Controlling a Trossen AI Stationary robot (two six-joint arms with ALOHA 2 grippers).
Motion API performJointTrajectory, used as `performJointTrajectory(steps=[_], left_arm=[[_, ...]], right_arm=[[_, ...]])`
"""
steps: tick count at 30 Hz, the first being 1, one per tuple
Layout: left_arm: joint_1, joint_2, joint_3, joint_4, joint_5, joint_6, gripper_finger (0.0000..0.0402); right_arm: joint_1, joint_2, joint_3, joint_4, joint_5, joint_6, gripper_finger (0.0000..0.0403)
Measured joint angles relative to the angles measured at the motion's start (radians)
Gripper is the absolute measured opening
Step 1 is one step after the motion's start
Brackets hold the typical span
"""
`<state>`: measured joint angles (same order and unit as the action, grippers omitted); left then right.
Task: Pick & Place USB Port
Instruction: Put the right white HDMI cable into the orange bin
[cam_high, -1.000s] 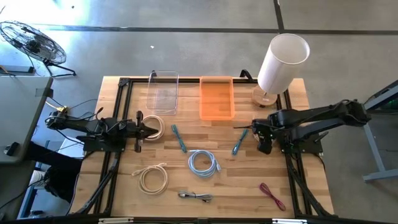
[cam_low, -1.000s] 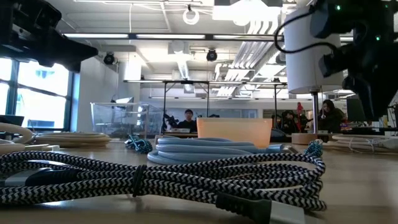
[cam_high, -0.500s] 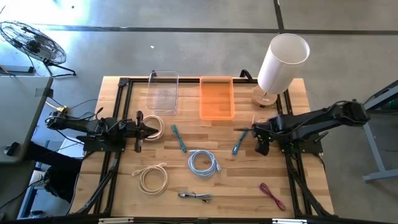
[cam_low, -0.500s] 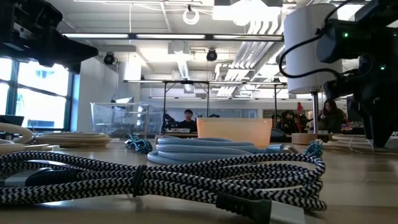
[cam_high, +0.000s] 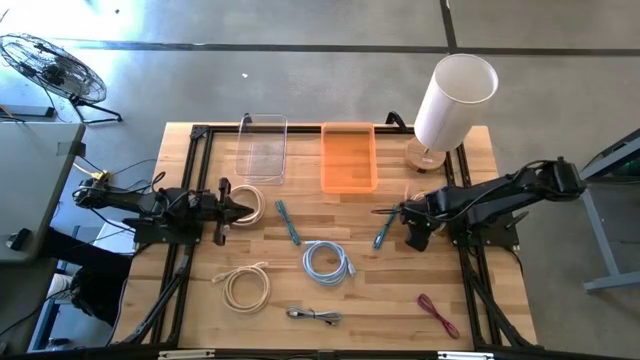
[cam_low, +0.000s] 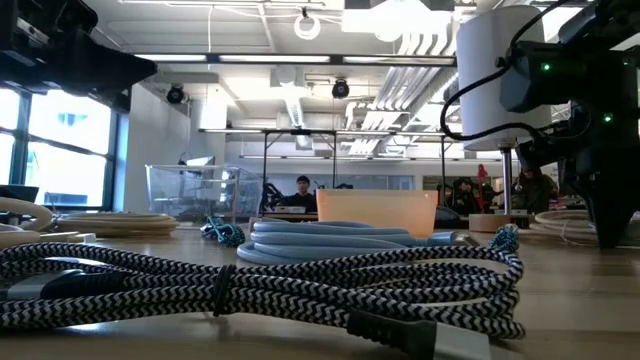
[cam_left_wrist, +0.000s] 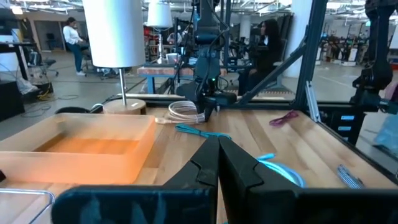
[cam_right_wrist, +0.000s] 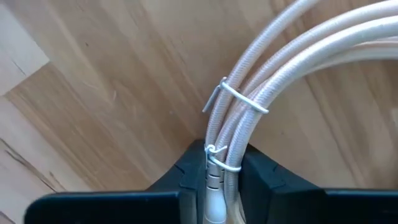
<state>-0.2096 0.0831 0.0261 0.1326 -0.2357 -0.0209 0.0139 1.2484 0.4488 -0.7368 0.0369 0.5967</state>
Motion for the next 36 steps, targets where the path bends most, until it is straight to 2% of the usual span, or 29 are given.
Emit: performJointTrajectory(steps=[6, 11, 17, 21, 24, 27, 32, 36], left_arm=[[0.000, 0.000, 0.000, 0.000, 0.032, -0.015, 0.0001], [0.000, 0.000, 0.000, 0.000, 0.089, -0.011, 0.0001], [0.000, 0.000, 0.001, 0.074, 0.197, -0.011, 0.0001], [0.000, 0.000, 0.031, 0.075, 0.292, 0.001, 0.0001], [0.000, -0.001, 0.061, 0.088, 0.359, 0.038, 0.0001], [0.000, 0.000, 0.083, 0.081, 0.365, 0.099, 0.0001], [0.000, 0.000, 0.122, 0.085, 0.352, 0.208, 0.0001], [0.000, 0.000, 0.148, 0.084, 0.351, 0.315, 0.0001]], right_arm=[[0.024, -0.010, 0.030, -0.036, 0.046, 0.050, 0.0054], [0.086, -0.009, 0.131, -0.114, 0.098, 0.129, 0.0054], [0.181, -0.008, 0.409, -0.277, 0.108, 0.252, 0.0054], [0.241, 0.000, 0.660, -0.284, 0.199, 0.259, 0.0054], [0.254, 0.041, 0.838, -0.256, 0.324, 0.175, 0.0054], [0.206, 0.121, 0.993, -0.232, 0.379, 0.007, 0.0054], [0.061, 0.302, 1.190, -0.228, 0.365, -0.246, 0.0054], [-0.064, 0.443, 1.284, -0.231, 0.279, -0.343, 0.0054]])
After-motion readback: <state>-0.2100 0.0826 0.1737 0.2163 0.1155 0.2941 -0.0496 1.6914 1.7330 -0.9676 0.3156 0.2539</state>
